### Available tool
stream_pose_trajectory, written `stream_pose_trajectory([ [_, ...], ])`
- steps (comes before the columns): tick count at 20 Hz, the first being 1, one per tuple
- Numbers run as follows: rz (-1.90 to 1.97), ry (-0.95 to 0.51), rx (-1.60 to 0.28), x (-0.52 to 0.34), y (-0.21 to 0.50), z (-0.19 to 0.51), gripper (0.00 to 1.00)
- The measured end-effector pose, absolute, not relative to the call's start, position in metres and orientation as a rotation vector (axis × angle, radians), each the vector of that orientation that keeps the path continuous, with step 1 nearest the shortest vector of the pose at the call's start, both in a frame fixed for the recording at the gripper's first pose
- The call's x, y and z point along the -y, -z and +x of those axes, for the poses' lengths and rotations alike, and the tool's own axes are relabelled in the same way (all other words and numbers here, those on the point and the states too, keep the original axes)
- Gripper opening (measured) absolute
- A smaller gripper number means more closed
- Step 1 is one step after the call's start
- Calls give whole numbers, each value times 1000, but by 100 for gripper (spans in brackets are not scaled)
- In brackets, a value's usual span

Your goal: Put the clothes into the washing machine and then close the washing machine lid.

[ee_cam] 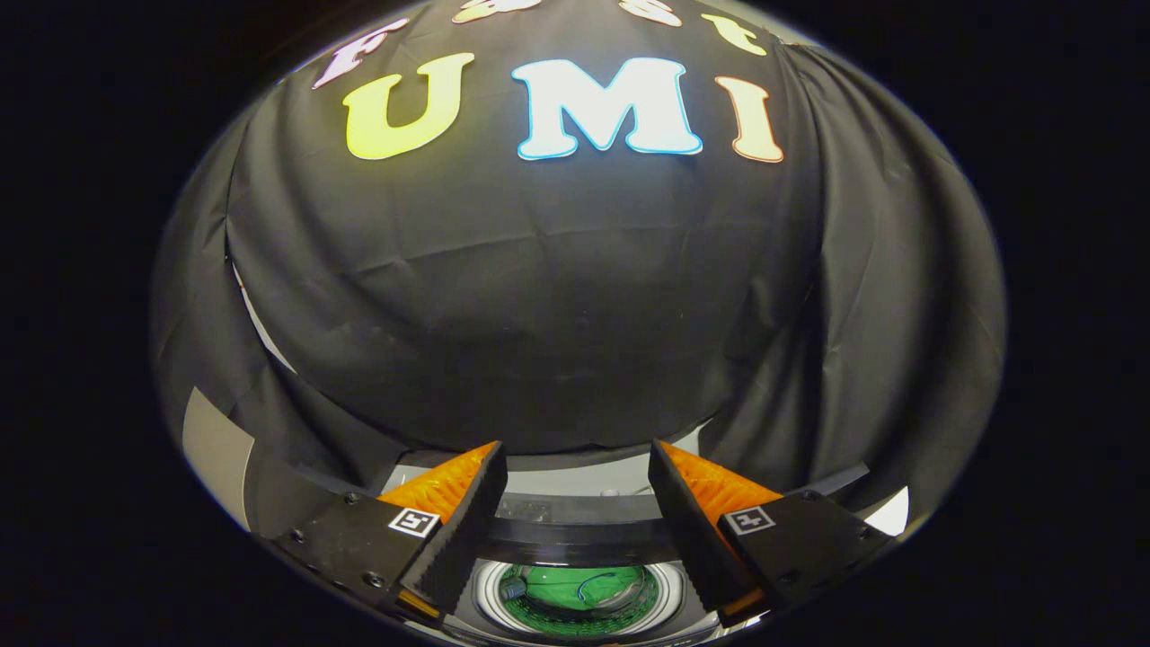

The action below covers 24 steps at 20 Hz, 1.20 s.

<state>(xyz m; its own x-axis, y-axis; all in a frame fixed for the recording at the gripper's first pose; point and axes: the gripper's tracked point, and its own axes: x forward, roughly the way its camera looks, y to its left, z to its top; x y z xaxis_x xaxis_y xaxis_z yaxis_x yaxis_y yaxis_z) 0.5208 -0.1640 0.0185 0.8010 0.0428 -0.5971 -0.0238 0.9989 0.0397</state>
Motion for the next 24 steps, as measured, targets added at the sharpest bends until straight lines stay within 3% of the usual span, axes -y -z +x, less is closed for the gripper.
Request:
stream_pose_trajectory([
  [24,18,-58,-490,162,-3,422,99],
])
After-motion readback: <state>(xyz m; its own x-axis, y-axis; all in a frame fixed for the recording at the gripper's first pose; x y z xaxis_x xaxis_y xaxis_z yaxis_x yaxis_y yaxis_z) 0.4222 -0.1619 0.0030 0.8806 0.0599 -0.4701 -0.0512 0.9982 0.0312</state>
